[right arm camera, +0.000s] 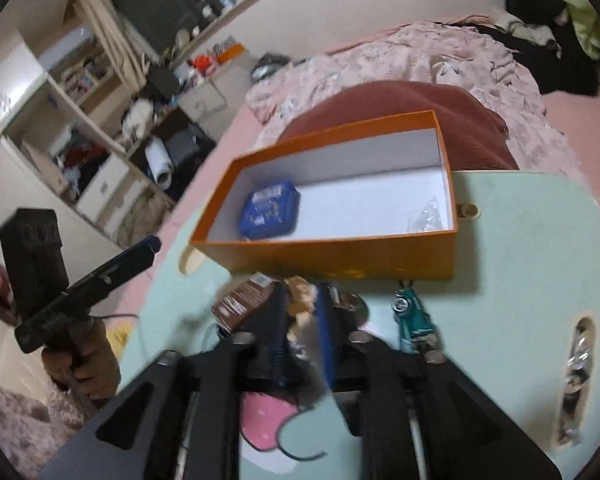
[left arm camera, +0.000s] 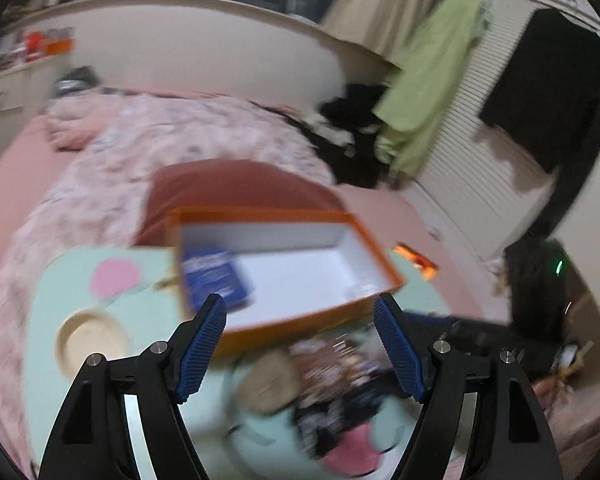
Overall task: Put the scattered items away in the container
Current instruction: 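Set the pompom on the table with the right gripper while the left gripper grasps the plastic bag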
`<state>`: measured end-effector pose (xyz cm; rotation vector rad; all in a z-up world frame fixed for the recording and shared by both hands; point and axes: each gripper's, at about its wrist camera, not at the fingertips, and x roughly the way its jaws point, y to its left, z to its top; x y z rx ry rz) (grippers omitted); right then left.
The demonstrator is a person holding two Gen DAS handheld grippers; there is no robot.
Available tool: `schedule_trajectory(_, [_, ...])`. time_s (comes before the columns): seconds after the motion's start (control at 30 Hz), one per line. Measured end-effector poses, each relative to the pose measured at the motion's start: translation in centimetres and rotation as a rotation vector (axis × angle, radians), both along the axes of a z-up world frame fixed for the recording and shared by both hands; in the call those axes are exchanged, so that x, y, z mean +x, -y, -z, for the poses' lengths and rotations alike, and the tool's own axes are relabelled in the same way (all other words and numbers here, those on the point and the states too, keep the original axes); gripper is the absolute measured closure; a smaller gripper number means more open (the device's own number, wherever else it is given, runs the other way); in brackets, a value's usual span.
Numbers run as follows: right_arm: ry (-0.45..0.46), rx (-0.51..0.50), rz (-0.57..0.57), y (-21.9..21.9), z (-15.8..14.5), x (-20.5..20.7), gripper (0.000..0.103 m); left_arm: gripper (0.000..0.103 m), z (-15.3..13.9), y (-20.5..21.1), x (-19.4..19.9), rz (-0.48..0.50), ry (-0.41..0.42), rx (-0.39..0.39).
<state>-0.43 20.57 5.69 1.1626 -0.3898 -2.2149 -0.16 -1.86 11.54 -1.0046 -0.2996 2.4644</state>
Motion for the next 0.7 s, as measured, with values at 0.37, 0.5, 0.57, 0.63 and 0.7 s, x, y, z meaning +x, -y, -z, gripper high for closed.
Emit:
schedule_trajectory(0.37, [-0.025, -0.038, 0.053, -2.2, 0.7, 2.7, 0.051, 0.057, 6.5, -13.5, -12.6, 0.213, 0.586, -0.052])
schedule_trajectory(0.5, [-0.012, -0.075, 0.069, -3.0, 1.0, 2.5, 0.051, 0.058, 8.6, -14.7, -14.0, 0.184, 0.644, -0.062])
schedule_trajectory(0.57, [-0.009, -0.087, 0.075, -3.3, 1.1, 2.6, 0.051, 0.058, 9.5, -14.8, -14.3, 0.166, 0.657, -0.063])
schedule_trajectory(0.63, [-0.004, -0.095, 0.079, -3.6, 1.3, 2.5, 0.051, 0.058, 9.6, -14.8, -13.8, 0.164, 0.648, -0.041])
schedule_trajectory(0.7, [0.002, -0.099, 0.083, -3.8, 1.5, 2.6, 0.051, 0.066, 9.5, -15.0, -13.3, 0.175, 0.617, -0.052])
